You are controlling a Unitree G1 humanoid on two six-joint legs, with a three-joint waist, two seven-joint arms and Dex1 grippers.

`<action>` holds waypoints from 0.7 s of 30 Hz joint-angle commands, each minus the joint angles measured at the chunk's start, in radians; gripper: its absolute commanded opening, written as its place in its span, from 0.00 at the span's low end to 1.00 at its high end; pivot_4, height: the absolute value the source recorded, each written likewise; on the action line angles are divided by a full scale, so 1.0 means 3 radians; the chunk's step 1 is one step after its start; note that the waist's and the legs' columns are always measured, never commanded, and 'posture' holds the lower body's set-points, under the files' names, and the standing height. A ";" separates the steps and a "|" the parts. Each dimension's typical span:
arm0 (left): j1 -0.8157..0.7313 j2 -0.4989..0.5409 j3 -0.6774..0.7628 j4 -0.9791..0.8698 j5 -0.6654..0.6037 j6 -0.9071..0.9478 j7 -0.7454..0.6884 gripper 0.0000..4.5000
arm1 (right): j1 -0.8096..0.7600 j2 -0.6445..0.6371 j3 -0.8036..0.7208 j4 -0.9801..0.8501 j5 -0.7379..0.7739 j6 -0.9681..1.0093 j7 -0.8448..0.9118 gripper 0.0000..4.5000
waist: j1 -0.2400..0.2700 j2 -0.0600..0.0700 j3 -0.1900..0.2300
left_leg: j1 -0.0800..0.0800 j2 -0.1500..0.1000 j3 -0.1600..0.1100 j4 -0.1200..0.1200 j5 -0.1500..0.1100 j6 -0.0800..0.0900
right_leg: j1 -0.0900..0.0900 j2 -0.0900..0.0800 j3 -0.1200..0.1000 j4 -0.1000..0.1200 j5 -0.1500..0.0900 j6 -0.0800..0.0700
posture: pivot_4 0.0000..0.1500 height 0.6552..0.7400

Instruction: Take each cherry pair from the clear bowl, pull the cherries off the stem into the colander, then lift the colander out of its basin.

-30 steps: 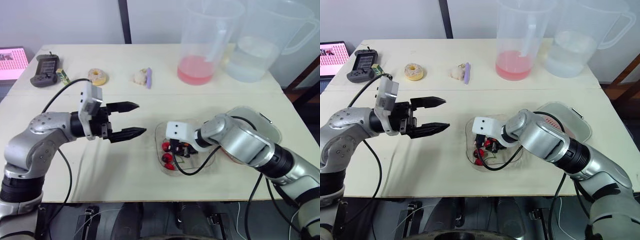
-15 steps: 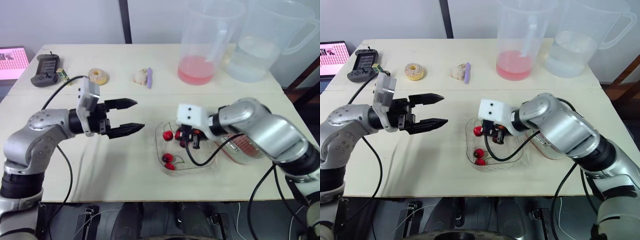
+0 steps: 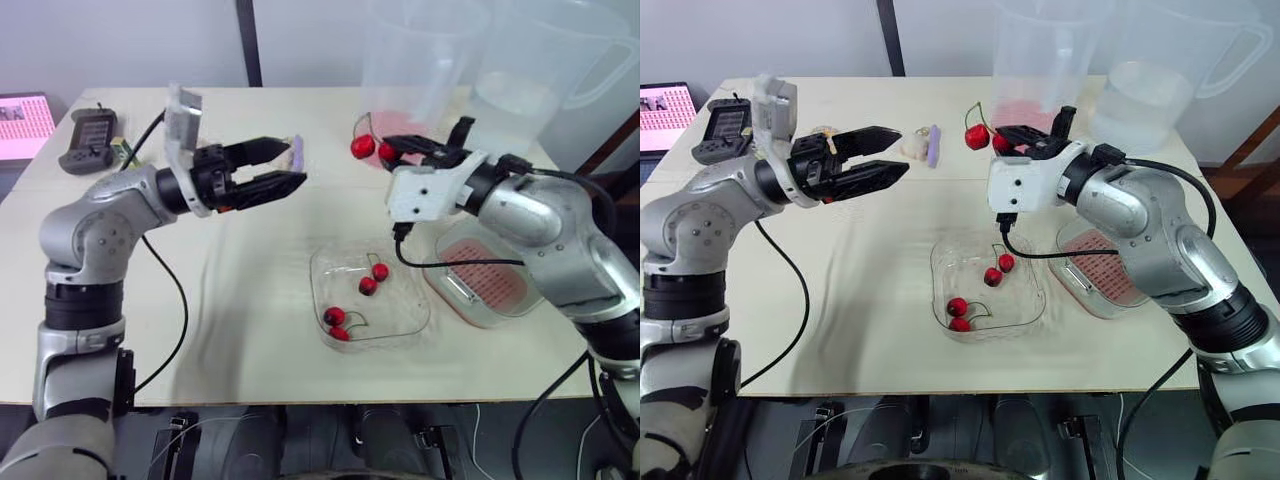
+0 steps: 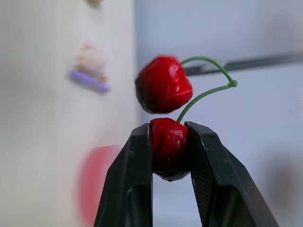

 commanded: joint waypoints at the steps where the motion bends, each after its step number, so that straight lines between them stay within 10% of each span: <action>1: -0.0264 -0.0091 -0.0094 0.0101 0.0148 -0.0025 0.0079 1.00 | 0.0033 0.0092 -0.0087 0.0002 -0.0397 -0.0348 -0.0252 0.22 | 0.0001 0.0000 0.0000 | 0.0000 0.0000 0.0000 0.0000 0.0000 0.0000 | 0.0000 0.0000 0.0000 0.0000 0.0000 0.0000 | 1.00 1.00; 19: -0.0803 -0.0429 -0.0319 0.0476 0.0695 -0.0014 0.0265 1.00 | 0.0223 0.0470 -0.0197 0.0041 -0.0851 -0.0611 -0.0009 0.22 | 0.0000 0.0000 0.0000 | 0.0001 -0.0002 -0.0002 0.0000 0.0000 0.0001 | 0.0002 0.0000 0.0000 0.0001 0.0005 0.0008 | 1.00 1.00; 21: -0.0804 -0.0406 -0.0368 0.0482 0.0762 -0.0029 0.0232 0.88 | 0.0215 0.0491 -0.0213 0.0043 -0.0859 -0.0628 0.0005 0.21 | -0.0007 0.0000 0.0000 | 0.0001 -0.0002 -0.0002 0.0000 0.0000 0.0001 | 0.0002 0.0000 0.0001 0.0002 0.0005 0.0009 | 1.00 1.00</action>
